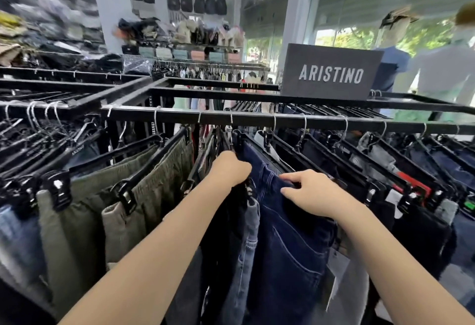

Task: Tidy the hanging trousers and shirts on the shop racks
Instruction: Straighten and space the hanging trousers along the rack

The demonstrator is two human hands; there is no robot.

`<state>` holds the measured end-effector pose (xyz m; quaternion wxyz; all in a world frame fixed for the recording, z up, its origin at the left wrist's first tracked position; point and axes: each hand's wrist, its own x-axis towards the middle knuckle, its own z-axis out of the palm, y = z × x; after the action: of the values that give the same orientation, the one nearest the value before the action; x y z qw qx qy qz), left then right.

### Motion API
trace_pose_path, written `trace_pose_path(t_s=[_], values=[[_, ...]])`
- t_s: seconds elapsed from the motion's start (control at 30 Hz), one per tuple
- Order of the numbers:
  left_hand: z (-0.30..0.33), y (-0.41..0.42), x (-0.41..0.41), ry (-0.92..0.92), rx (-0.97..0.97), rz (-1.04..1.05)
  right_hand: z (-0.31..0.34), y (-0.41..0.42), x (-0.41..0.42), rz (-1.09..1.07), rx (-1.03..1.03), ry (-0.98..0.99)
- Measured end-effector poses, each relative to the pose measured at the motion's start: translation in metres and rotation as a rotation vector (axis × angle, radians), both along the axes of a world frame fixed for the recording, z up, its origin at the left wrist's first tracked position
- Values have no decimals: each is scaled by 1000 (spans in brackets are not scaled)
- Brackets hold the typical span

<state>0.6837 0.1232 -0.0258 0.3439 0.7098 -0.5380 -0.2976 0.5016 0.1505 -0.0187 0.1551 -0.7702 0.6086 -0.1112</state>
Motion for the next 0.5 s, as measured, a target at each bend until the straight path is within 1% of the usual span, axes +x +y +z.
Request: trace_pose_path(t_s=[0.03, 0.07, 0.2, 0.27, 0.33, 0.37, 0.43, 0.47, 0.5], values=[[-4, -3, -2, 127, -33, 53, 0, 1, -1, 6, -2, 14], [-5, -6, -3, 214, -64, 93, 0, 2, -2, 20, -13, 31], [14, -21, -1, 438, -179, 170, -2, 6, 0, 34, -66, 77], [11, -28, -1, 484, -161, 205, -7, 10, 3, 2, -124, 107], [-4, -26, -7, 464, -111, 230, -17, 18, 7, -1, -326, 116], [-14, -21, -11, 450, -97, 227, -23, 25, 11, 14, -468, 57], [-41, -5, -19, 418, -118, 196, -37, 44, 19, 46, -689, -144], [-53, 5, -22, 411, -140, 171, -47, 55, 23, 62, -746, -244], [-65, 14, -24, 418, -154, 146, -60, 63, 27, 91, -751, -337]])
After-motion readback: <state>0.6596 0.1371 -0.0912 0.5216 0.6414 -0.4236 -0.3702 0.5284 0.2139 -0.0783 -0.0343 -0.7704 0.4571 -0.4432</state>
